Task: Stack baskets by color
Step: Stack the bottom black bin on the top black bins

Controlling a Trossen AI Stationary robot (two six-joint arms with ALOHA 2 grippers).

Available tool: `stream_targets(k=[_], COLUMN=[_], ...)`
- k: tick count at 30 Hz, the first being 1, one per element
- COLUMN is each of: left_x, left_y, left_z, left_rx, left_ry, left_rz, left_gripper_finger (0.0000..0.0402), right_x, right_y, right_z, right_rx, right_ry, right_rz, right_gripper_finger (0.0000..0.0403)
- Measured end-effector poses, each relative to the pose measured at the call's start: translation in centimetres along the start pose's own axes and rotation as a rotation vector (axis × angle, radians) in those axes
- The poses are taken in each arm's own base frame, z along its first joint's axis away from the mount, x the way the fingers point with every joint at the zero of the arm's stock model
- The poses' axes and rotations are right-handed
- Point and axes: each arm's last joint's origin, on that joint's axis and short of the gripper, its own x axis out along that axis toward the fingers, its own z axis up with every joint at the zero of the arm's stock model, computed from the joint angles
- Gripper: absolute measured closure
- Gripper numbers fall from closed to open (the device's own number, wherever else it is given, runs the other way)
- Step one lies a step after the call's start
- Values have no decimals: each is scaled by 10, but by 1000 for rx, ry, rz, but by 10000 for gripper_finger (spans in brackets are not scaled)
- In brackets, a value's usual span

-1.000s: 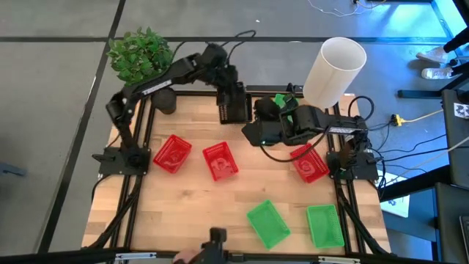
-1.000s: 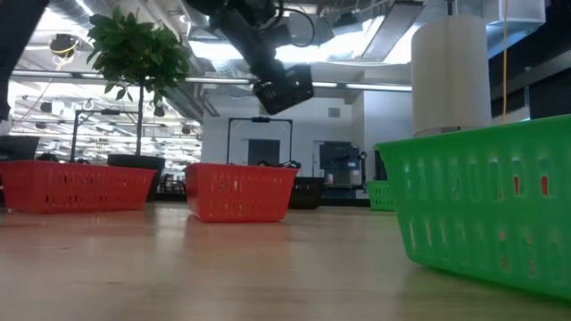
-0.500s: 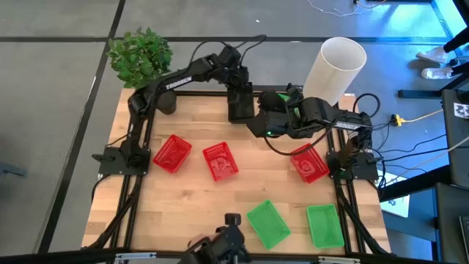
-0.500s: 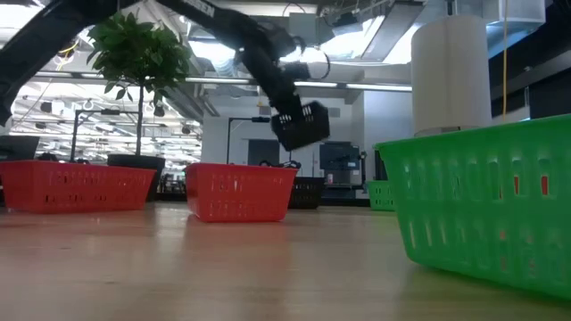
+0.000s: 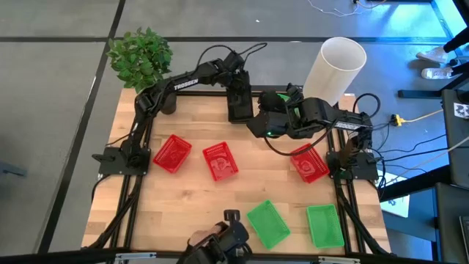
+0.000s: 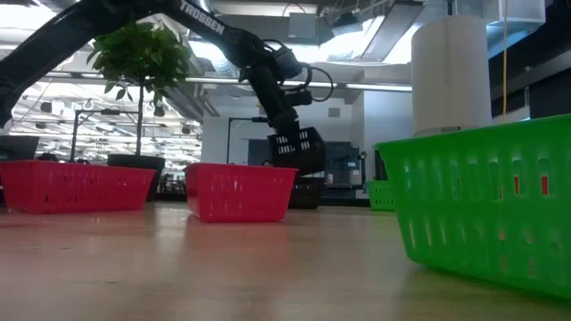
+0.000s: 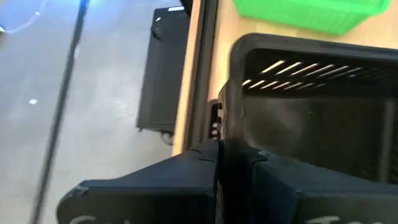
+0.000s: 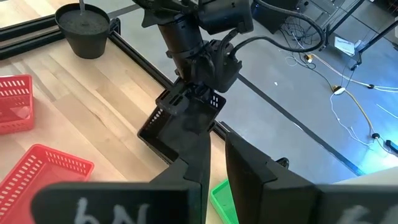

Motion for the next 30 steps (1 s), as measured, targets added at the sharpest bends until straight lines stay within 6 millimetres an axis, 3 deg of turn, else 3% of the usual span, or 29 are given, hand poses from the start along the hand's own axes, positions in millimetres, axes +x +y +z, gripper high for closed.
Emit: stream_targets(k=[5,13,21,30], left_x=[0,0,-2,-61], left_y=[-1,-1,-5,-8], left_z=[0,-2,1,18], left_rx=[54,54,47,-21], left_ry=[7,47,64,-35], left_rz=[6,31,48,-42], left_gripper_finger=[399,360,394,401], right_x=[0,0,0,0], right_y=[0,0,0,5], right_z=[0,0,0,5], right_rx=[-2,-3,-2,32], right_ry=[0,0,0,-21], right_rz=[0,0,0,53], right_gripper_finger=[352,352,352,352])
